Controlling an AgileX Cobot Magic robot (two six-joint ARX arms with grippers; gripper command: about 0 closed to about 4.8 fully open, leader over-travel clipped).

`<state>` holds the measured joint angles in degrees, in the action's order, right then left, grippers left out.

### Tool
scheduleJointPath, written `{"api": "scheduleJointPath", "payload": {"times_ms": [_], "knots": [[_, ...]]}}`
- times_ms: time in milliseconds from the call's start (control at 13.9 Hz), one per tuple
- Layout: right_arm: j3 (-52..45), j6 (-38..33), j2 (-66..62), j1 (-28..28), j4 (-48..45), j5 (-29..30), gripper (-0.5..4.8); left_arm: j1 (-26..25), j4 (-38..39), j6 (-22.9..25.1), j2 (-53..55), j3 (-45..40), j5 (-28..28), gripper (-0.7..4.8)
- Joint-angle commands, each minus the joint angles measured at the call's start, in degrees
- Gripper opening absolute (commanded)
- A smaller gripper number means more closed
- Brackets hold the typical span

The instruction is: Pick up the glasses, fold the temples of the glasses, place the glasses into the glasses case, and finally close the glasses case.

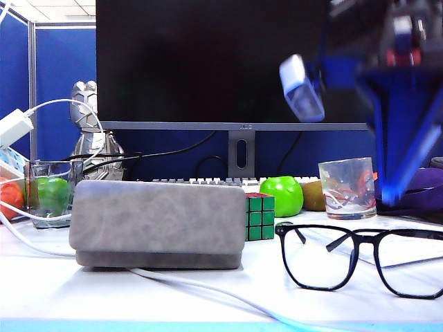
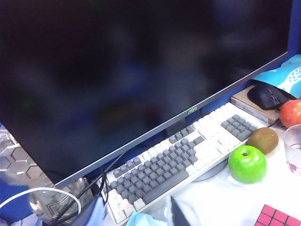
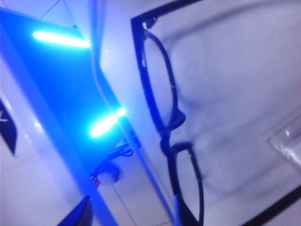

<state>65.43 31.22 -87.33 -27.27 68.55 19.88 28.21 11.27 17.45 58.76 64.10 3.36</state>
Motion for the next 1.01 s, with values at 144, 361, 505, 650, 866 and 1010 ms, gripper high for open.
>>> {"api": "scheduleJointPath", "payload": {"times_ms": [144,361,505,650,866,1010], "knots": [[-4.3,0.5,0.2,0.0,-7.2,-0.6,2.25,0.0,0.7,-0.2,-0.2,0.1,-0.2,1.83],[-6.2,0.5,0.2,0.0,-10.8,-0.5,2.24,0.0,1.2,-0.2,-0.2,0.1,-0.2,1.83],[-8.0,0.5,0.1,0.0,-13.7,-0.4,2.09,0.0,1.6,-0.2,-0.2,0.1,-0.2,1.83],[-8.5,0.5,0.1,0.0,-14.9,-0.5,2.08,0.0,1.7,-0.2,-0.2,0.1,-0.2,1.83],[-8.7,0.3,-1.9,0.0,-15.3,-0.4,1.64,0.0,2.0,-0.2,-0.2,0.1,-0.2,1.83],[-8.8,0.2,-3.3,0.0,-15.7,-0.3,1.47,0.0,2.0,-0.3,-0.2,0.1,-0.2,1.83]]}}
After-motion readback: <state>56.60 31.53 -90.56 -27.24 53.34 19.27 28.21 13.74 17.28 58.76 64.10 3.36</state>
